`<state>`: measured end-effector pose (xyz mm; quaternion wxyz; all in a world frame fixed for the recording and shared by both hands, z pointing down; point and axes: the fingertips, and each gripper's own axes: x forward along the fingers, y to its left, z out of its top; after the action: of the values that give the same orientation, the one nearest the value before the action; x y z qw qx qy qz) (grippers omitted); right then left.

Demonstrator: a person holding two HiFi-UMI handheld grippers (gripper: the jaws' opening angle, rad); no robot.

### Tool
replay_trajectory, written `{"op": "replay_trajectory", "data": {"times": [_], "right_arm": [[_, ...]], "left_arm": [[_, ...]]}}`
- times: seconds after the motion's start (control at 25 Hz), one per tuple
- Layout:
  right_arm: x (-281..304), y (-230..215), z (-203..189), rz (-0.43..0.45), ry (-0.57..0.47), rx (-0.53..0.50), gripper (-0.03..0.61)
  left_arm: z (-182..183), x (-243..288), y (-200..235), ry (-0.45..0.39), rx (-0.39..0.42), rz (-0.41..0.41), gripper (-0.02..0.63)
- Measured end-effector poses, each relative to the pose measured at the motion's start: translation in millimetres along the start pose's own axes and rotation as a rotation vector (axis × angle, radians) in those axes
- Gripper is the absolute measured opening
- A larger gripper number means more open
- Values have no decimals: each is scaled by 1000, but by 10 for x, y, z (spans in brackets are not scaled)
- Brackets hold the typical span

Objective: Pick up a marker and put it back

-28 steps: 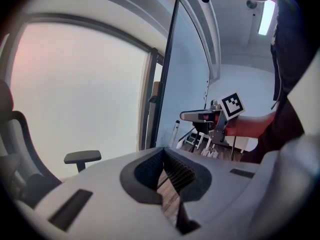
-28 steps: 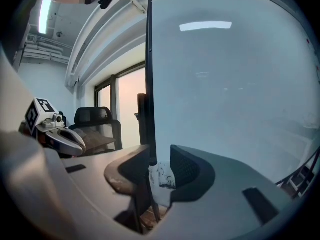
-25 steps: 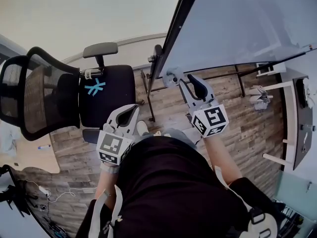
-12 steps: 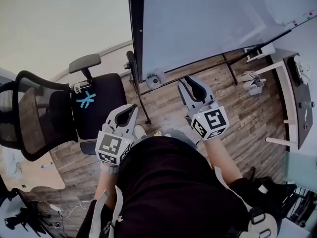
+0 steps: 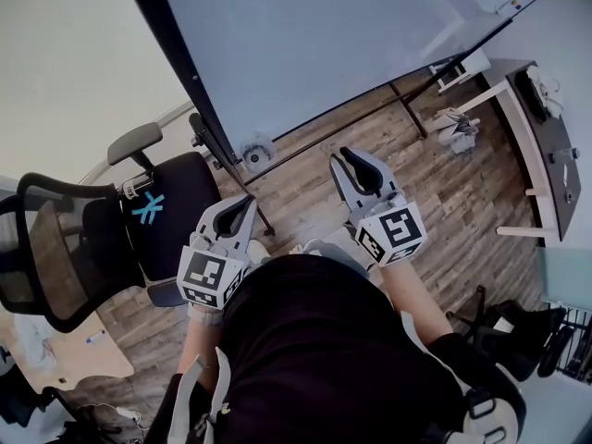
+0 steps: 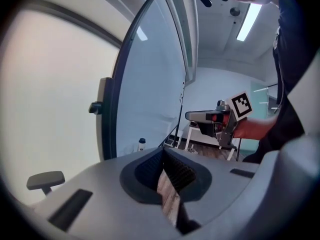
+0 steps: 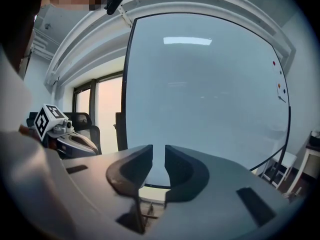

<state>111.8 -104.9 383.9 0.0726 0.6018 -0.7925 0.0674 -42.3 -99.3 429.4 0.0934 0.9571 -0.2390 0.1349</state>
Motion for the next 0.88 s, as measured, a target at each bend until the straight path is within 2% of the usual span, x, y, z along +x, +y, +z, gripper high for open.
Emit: {"op": "replay_trajectory", "data": {"times": [0.52,0.88], "right_arm": [[-454,-233,-21,-85,13,10,81],[-683,-327,-175,-129,37,36,81]], "left_arm": [[266,398,-320,-35,27,-121,9],[375,661,-511,-35,52,-192,9]]}}
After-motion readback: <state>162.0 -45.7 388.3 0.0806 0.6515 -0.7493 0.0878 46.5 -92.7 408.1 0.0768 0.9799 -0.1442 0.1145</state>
